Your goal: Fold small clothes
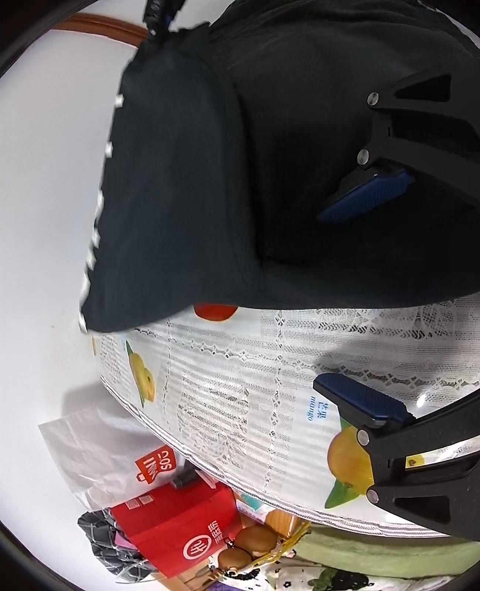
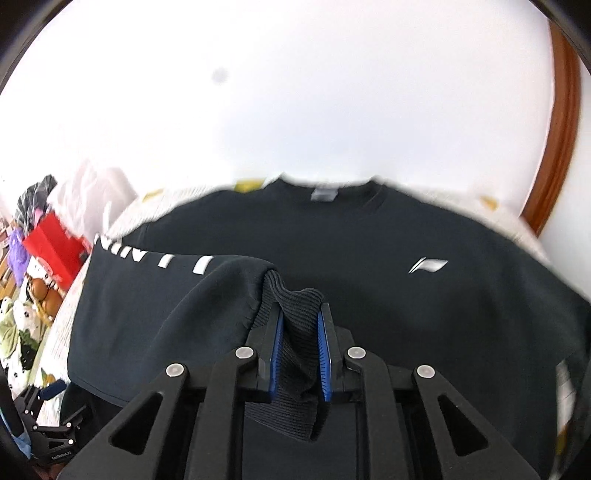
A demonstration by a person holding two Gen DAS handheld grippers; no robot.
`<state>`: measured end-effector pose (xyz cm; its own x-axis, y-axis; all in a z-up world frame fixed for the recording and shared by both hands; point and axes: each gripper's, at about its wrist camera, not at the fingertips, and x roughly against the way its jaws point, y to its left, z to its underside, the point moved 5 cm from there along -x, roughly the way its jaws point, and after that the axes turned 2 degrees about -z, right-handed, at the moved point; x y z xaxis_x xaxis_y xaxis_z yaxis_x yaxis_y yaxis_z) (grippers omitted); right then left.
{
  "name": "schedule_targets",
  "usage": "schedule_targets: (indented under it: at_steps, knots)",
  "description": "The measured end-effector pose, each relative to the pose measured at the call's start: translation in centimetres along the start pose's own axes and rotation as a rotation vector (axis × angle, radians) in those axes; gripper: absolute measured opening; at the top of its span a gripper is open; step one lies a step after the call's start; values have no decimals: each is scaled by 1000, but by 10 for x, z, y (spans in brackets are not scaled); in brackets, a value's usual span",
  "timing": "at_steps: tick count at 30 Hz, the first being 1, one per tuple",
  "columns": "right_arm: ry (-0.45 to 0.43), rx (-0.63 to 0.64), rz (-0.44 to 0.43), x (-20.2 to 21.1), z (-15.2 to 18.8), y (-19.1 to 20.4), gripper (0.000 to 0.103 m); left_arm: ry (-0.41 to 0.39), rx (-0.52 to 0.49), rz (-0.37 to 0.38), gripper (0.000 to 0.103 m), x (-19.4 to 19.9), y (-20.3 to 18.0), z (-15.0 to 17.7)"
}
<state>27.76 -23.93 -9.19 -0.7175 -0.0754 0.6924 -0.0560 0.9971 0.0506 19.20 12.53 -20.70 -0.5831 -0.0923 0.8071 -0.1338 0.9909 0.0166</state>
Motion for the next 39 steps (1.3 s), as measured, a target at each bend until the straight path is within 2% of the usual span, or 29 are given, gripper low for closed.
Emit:
schedule_targets:
  at_steps: [7,11,15,21,27,29,31,33,34,36,39]
  knots:
    - [-41,-97,116,15,-25,-86,17,15,5,-9,85,-3,-1,-4]
    - [-3,-157,157,11,-20,-129,17,19,7,-12,86,-4,-2,-4]
    - [27,-202,167,1,-11,-150,17,25,8,-13,86,-5,-1,-4]
    - [70,-216,202,-4,13,-169,17,31,7,-16,87,-4,-2,-3]
    - [96,-260,194,-8,35,-185,17,34,9,-21,87,-3,-3,-3]
    - [117,-259,204,-13,41,-187,22,35,9,-21,87,-3,-3,-3]
    - [134,-254,243,-11,48,-191,23,36,10,-22,87,-3,-3,-3]
    - [123,-258,222,-2,55,-190,24,38,7,-30,87,-1,-4,-2]
    - [123,-258,199,1,58,-187,28,33,-5,-33,85,0,-5,-1]
    - [120,-233,181,2,65,-181,33,23,-27,-45,85,2,-9,0]
    - [176,-152,225,-10,80,-173,33,29,-32,-43,85,4,-14,1]
